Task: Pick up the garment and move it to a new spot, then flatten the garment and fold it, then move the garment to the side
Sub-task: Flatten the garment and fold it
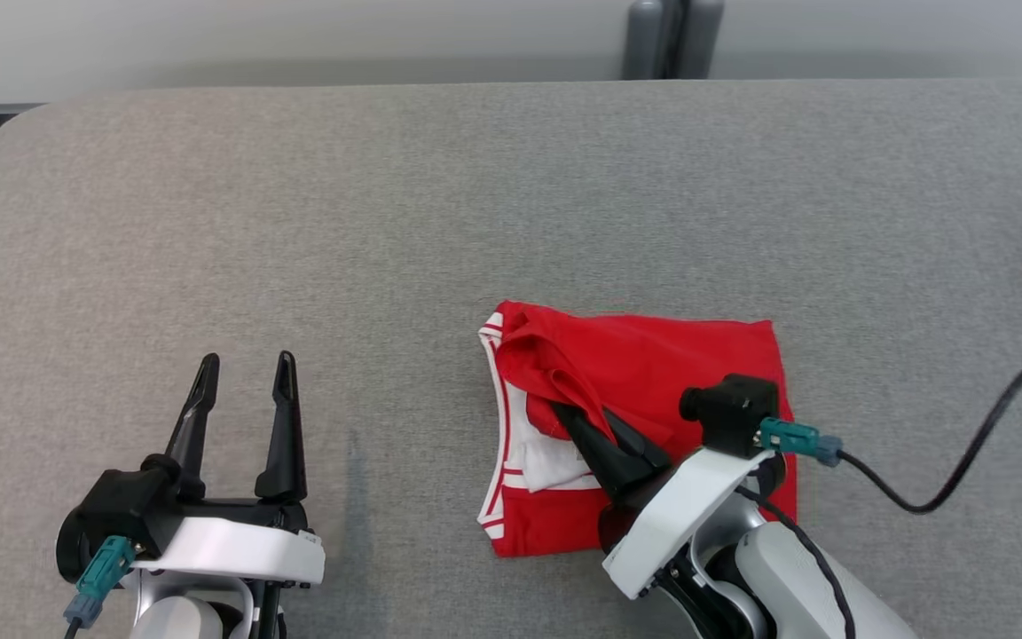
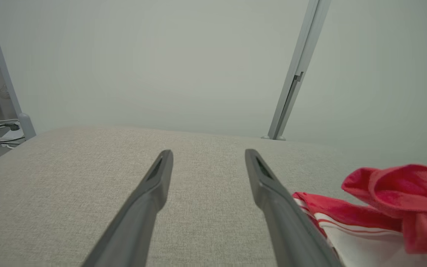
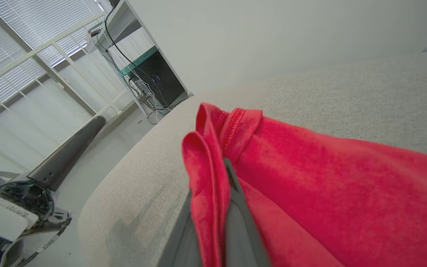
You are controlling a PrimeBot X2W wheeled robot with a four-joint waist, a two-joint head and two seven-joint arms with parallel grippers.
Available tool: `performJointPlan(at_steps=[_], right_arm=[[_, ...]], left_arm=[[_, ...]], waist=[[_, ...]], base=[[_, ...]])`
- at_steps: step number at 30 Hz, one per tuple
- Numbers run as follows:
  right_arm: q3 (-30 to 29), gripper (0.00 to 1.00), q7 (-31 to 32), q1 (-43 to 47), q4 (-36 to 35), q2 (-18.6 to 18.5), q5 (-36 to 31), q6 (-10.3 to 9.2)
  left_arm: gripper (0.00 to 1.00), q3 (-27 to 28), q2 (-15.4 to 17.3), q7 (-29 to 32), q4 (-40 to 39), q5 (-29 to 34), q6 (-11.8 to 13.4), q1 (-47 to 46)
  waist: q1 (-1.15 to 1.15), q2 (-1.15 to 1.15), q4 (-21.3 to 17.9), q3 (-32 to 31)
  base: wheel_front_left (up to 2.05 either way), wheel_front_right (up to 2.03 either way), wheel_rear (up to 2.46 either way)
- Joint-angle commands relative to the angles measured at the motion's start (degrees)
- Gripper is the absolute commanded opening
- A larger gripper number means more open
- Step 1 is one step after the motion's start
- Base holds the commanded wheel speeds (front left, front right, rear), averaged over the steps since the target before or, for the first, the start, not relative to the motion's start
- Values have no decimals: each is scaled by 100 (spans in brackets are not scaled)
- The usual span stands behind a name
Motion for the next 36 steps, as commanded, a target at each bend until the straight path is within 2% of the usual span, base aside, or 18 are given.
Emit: performJointPlan(at_steps=[1, 4, 5, 6, 7, 12, 16, 25, 30, 36], right_arm=[[47, 0, -107, -96, 146, -6, 50, 1], [194, 0, -301, -187, 512, 14, 115, 1], [247, 33, -353, -224, 600, 15, 144, 1], [296, 78, -397, -260, 666, 16, 165, 1], [351, 100, -438, -299, 705, 20, 197, 2], [478, 100, -844, -494, 568, 19, 167, 1], [212, 100, -1060, -535, 325, -155, 48, 1], [-1439, 100, -1232, 166, -228, -760, -674, 1], [-2391, 100, -1072, 812, -504, -979, -1139, 1], [-2936, 100, -756, 1383, -867, -1007, -1518, 1]], left_arm=[[100, 7, 0, -23, 26, 7, -36, -111], [100, 16, -45, -23, 54, 31, -65, -127], [100, 31, -53, -23, 62, 40, -78, -124], [100, 52, -60, -23, 63, 48, -87, -115], [100, 69, -67, -23, 64, 59, -86, -102], [100, 145, -66, -23, 76, 127, -108, -66], [100, 195, -67, -23, 88, 165, -127, -79], [100, 325, -25, -24, 97, 204, -120, 46], [100, 397, 45, -19, 127, 188, -60, 160], [100, 471, 142, 28, 107, 168, 10, 314]], waist=[[0, 0, 94, 11], [0, 0, 156, 26], [0, 0, 162, 27], [0, 0, 160, 31], [0, 0, 151, 35], [0, 0, 36, 44], [0, 0, -75, 13], [0, 0, -300, -129], [0, 0, -389, -266], [0, 0, -450, -438]], base=[[0, 0, 0], [0, 0, 0], [0, 0, 0], [0, 0, 0], [0, 0, 0], [0, 0, 0], [0, 0, 0], [0, 0, 0], [0, 0, 0], [0, 0, 0]])
